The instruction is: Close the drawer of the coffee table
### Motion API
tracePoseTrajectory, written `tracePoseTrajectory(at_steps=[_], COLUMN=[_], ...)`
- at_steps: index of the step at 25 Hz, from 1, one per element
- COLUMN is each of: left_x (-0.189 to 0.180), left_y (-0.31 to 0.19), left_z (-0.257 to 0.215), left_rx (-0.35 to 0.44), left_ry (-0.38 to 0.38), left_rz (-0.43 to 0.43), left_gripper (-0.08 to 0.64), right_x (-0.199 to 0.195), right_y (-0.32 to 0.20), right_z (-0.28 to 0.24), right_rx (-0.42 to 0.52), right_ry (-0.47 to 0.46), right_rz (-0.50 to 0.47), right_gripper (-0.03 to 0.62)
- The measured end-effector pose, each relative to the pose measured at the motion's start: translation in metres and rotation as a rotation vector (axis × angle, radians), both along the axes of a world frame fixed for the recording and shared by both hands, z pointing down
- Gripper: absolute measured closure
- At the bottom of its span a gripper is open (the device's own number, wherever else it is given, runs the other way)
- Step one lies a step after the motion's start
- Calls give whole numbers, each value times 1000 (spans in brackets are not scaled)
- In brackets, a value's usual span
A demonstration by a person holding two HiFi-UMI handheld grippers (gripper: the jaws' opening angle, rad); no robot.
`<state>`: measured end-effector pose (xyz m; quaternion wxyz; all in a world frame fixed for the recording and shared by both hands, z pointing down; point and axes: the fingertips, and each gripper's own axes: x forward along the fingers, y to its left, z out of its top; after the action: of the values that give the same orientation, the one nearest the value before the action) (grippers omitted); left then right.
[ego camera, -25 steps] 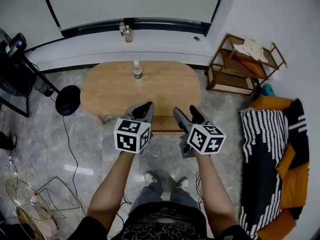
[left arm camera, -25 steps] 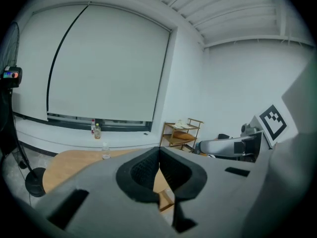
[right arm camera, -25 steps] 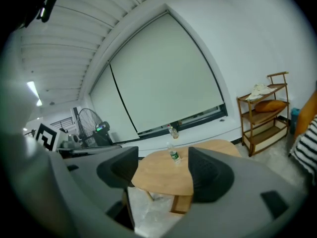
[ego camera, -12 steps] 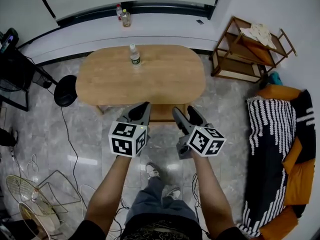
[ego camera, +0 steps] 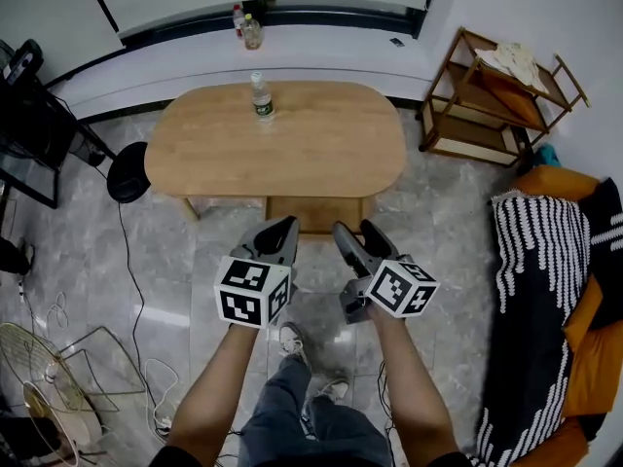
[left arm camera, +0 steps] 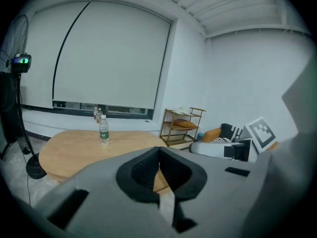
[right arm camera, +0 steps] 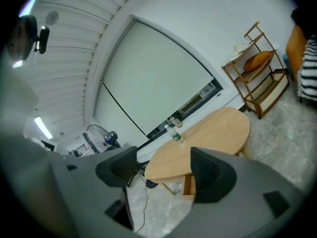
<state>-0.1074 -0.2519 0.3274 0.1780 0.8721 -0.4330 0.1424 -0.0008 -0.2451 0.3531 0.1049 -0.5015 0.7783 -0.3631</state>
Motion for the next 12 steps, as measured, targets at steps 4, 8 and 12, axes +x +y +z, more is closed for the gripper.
tracePoseTrajectory(at_steps=[4,8,12], left_x=[3,7,5], left_y=[6,-4,-11], left_z=[35,71,112], left_rx=[-13,-2,30], left_ry=[-10,-24,-26], left_rz=[6,19,10], left_gripper=[555,555,555], right_x=[-5,-10,-17], right_y=[6,2,1], right_z=[35,75,129], right_rx=[-8,19,33], right_ry=[-34,-56,-82], right_rz=[-15,-30,-38], right_gripper=[253,224,224])
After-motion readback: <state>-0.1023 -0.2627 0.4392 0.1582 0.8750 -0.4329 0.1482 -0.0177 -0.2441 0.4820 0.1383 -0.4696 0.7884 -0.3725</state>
